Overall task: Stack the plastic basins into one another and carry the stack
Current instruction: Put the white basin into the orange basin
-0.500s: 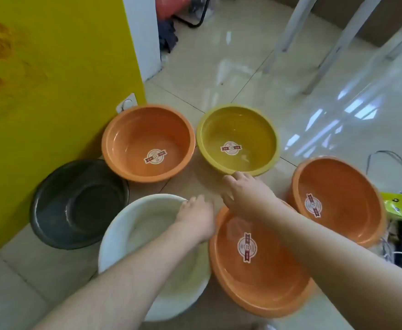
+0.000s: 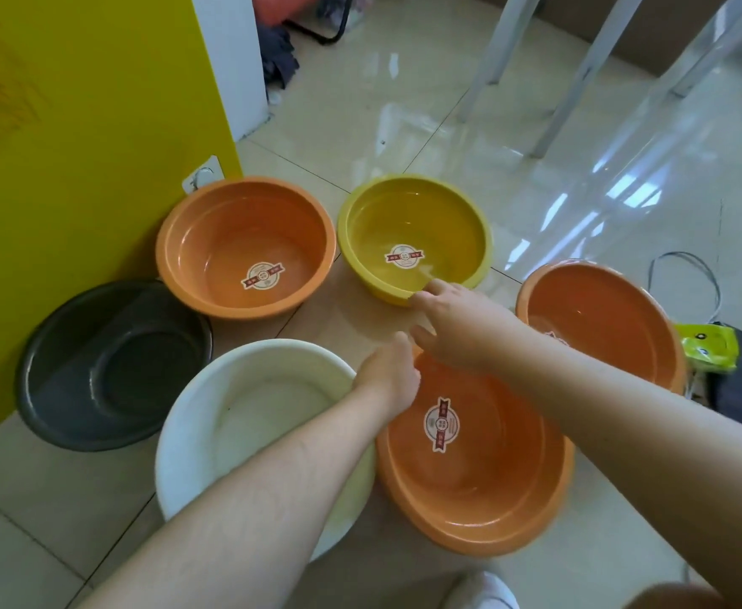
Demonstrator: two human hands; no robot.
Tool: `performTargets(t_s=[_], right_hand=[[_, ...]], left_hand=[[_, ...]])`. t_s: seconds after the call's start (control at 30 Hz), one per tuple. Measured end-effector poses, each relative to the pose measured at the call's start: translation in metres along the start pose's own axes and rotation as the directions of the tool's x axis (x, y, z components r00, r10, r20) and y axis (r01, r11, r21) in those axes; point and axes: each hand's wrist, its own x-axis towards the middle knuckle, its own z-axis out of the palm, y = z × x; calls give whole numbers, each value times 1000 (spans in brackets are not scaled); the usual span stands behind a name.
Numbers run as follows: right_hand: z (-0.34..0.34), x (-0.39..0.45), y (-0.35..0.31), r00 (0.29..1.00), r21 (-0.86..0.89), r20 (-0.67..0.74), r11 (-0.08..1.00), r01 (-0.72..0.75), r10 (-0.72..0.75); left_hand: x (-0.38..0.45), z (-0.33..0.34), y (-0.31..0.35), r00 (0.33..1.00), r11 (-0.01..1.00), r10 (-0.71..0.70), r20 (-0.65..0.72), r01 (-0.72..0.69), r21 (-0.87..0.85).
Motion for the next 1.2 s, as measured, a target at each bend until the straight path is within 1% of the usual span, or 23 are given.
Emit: performTargets(t_s=[0.1, 0.2, 0.27, 0.33, 0.4, 0.43, 0.53, 0.6, 0.7, 0.77, 0.8, 0.87, 0.9, 0.97, 1.0, 1.03, 1.07, 1.1, 1.13, 1.17, 1.2], right_hand=[[-14, 4, 7, 998, 100, -53, 994, -38, 44], [-33, 1, 8, 979, 222, -190, 975, -34, 78], [-44, -1, 7, 960, 279, -266, 960, -9, 86], [-52, -1, 8, 934, 366, -333, 931, 1, 130], [-53, 1, 10, 916, 415, -365, 910, 1, 165], [-50, 2, 11, 919, 413, -352, 911, -18, 178], [-33, 8, 18, 948, 353, -254, 931, -96, 194], [-20, 14, 21, 963, 275, -189, 952, -135, 191], [2, 30, 24, 983, 66, -49, 983, -173, 176], [23, 44, 18, 975, 20, 39, 975, -220, 219], [36, 51, 15, 965, 13, 74, 967, -254, 252], [63, 67, 5, 949, -5, 108, 954, -299, 298], [76, 74, 1, 946, -21, 95, 951, -308, 309], [94, 86, -2, 950, -69, -1, 948, -312, 313], [99, 89, -1, 951, -102, -63, 946, -308, 303], [102, 90, 0, 953, -144, -110, 944, -297, 283], [104, 90, 2, 958, -193, -129, 941, -279, 258], [104, 89, 4, 964, -238, -118, 936, -260, 238], [104, 87, 5, 970, -271, -95, 931, -243, 225], [105, 85, 6, 974, -293, -68, 929, -227, 217], [105, 83, 6, 977, -305, -49, 929, -211, 206]], left_hand=[[1, -35, 20, 996, 996, 39, 75, -44, 73], [0, -102, 23, 995, 995, 40, 92, -48, 90], [-7, -153, 14, 995, 997, 48, 82, -52, 52], [-20, -194, -6, 996, 999, 20, 87, -17, -31], [-38, -217, -40, 993, 996, -11, 115, 21, -86], [-45, -221, -60, 991, 993, -28, 128, 42, -108], [-67, -211, -118, 971, 969, -141, 191, 175, -175], [-78, -198, -148, 956, 952, -227, 186, 258, -167], [-91, -183, -176, 941, 931, -299, 156, 324, -169], [-96, -173, -185, 929, 919, -334, 161, 359, -164], [-97, -166, -186, 928, 920, -346, 142, 365, -145], [-100, -155, -188, 935, 933, -353, 42, 355, -56], [-102, -151, -189, 938, 939, -344, -24, 345, 14], [-109, -145, -191, 938, 918, -323, -124, 343, 200], [-114, -143, -194, 929, 879, -336, -156, 369, 304], [-120, -142, -197, 912, 819, -374, -168, 410, 402], [-125, -138, -200, 887, 755, -442, -135, 449, 478], [-129, -135, -202, 836, 705, -546, -58, 496, 508], [-133, -131, -204, 757, 675, -652, 56, 545, 497], [-138, -125, -208, 653, 652, -735, 184, 606, 456], [-141, -120, -213, 553, 636, -772, 314, 660, 400]])
